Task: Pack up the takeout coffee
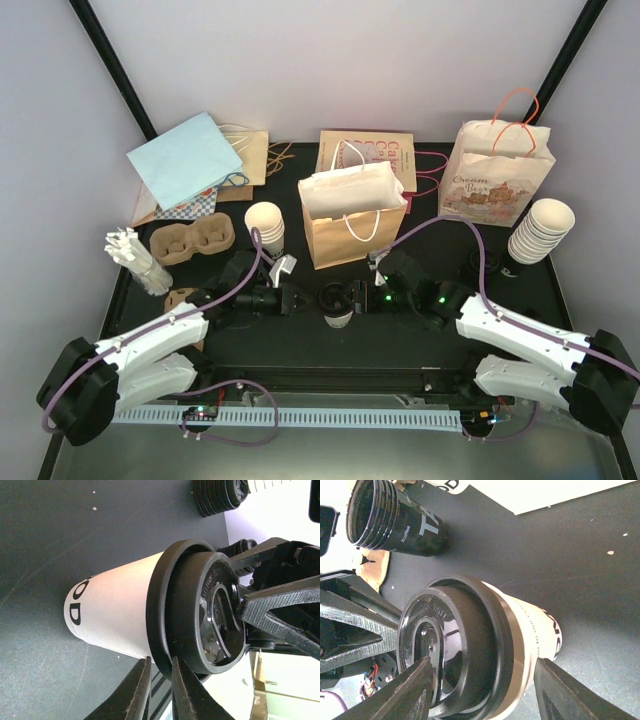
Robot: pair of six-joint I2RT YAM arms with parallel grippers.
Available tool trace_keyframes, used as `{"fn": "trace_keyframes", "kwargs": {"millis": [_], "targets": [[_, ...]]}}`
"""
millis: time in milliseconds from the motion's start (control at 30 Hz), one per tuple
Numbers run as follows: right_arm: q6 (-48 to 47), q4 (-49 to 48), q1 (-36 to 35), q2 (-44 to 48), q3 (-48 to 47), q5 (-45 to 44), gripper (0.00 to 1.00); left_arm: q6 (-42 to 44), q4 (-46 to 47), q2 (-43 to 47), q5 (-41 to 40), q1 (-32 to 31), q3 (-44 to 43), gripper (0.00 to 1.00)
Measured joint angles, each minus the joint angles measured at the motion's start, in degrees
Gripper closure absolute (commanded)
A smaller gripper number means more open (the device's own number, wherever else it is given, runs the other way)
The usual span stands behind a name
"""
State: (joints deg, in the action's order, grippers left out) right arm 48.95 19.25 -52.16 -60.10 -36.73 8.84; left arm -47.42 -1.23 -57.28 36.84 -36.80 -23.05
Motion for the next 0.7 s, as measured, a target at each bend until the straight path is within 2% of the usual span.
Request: {"fn": "trace_keyframes", "kwargs": {"millis": [700], "targets": [[0.6,0.0,0.0,-0.5,0.0,0.7,0.43,0.0,1.7,-1.4,2.3,0.0,0.0,0.86]]}}
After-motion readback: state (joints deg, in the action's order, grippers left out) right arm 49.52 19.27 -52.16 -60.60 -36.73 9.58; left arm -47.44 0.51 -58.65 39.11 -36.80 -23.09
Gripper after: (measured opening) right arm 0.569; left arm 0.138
